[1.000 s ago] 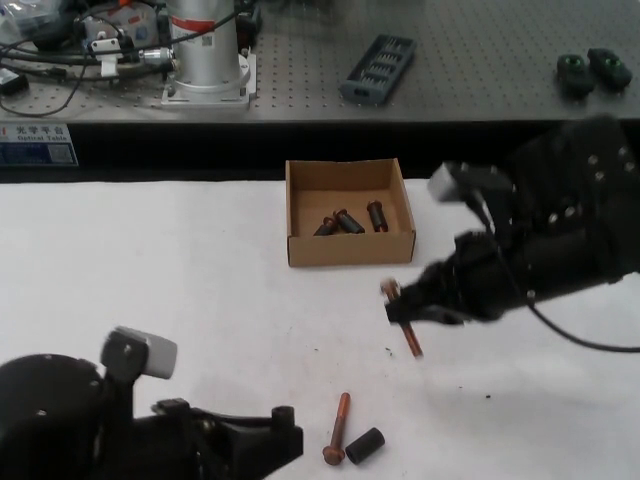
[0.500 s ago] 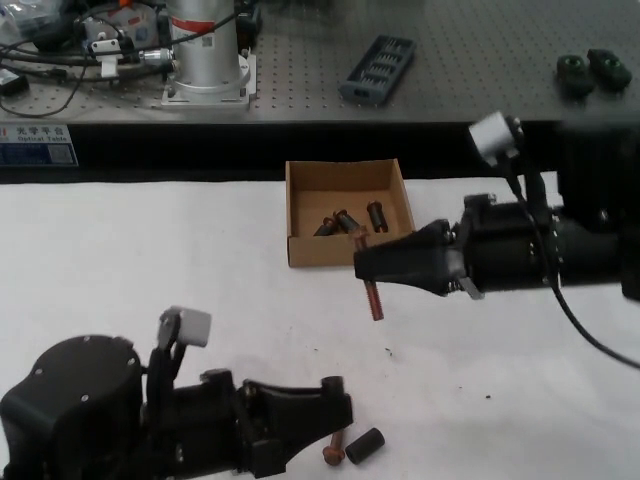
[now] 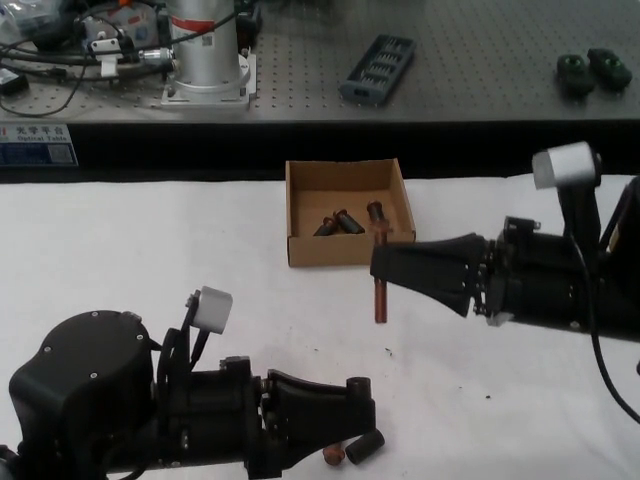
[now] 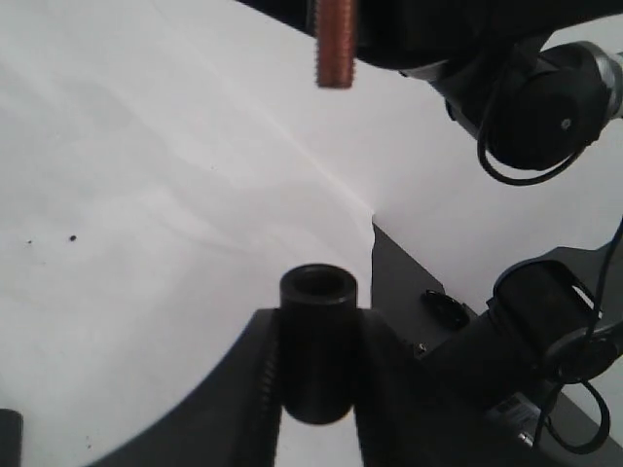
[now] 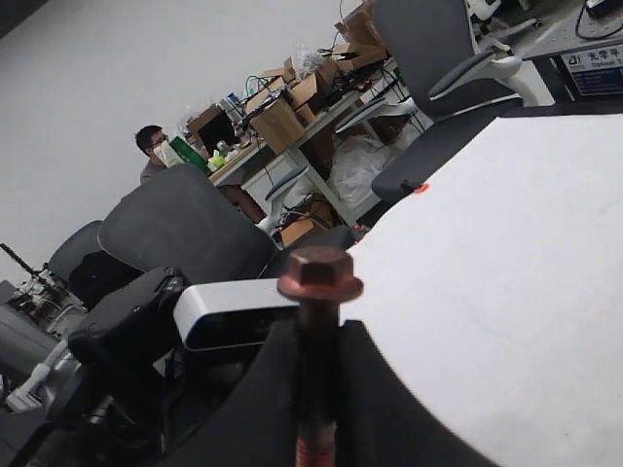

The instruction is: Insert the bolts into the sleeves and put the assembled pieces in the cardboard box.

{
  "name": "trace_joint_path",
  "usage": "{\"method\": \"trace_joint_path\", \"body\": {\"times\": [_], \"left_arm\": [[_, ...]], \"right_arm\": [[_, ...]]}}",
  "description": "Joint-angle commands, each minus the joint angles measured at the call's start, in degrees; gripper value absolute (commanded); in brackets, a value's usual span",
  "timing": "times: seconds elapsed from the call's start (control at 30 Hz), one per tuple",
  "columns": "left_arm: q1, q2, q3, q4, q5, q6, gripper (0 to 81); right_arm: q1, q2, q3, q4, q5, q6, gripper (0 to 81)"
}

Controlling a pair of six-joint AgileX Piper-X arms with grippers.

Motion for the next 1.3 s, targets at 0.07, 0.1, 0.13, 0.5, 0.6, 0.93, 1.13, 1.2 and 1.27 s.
{"method": "trace_joint_path", "body": {"times": [0.07,0.1,0.13,0.5,0.6,0.93,1.13,1.2,1.27], "left_arm": [[-0.3,0.0,-0.5,-1.2,0.6,1.7,8.3],[-0.3,0.0,-0.5,-1.2,0.5,1.7,8.3],[-0.3,0.0,-0.5,-1.2,0.5,2.0,8.3],[-0.3,0.0,-0.5,-1.2,1.8,2.5,8.3],[-0.3,0.0,-0.5,-1.2,3.0,2.0,8.3],[-0.3,0.0,-0.5,-6.8,3.1,-1.2,8.3],[-0.3,0.0,-0.5,-6.8,3.1,-1.3,8.3],[-0.3,0.0,-0.5,-7.0,3.1,-1.3,8.3],[-0.3,0.0,-0.5,-7.4,3.1,-1.3,8.3]], "right_arm": [[-0.3,-0.8,0.4,-1.6,-0.5,0.2,4.3],[-0.3,-0.8,0.4,-1.6,-0.5,0.2,4.3],[-0.3,-0.8,0.4,-1.6,-0.5,0.2,4.3],[4.0,-0.8,0.6,-2.2,-1.3,1.5,4.3],[4.3,-0.8,0.6,-2.2,-1.3,1.4,4.3],[4.3,-0.8,2.9,-2.2,-1.8,0.9,4.3],[4.3,-0.8,3.1,-2.3,-1.8,0.9,4.3],[4.3,-0.8,3.2,-2.3,-1.8,0.9,4.3],[4.3,-0.8,3.5,-2.3,-1.8,0.9,4.3]]}}
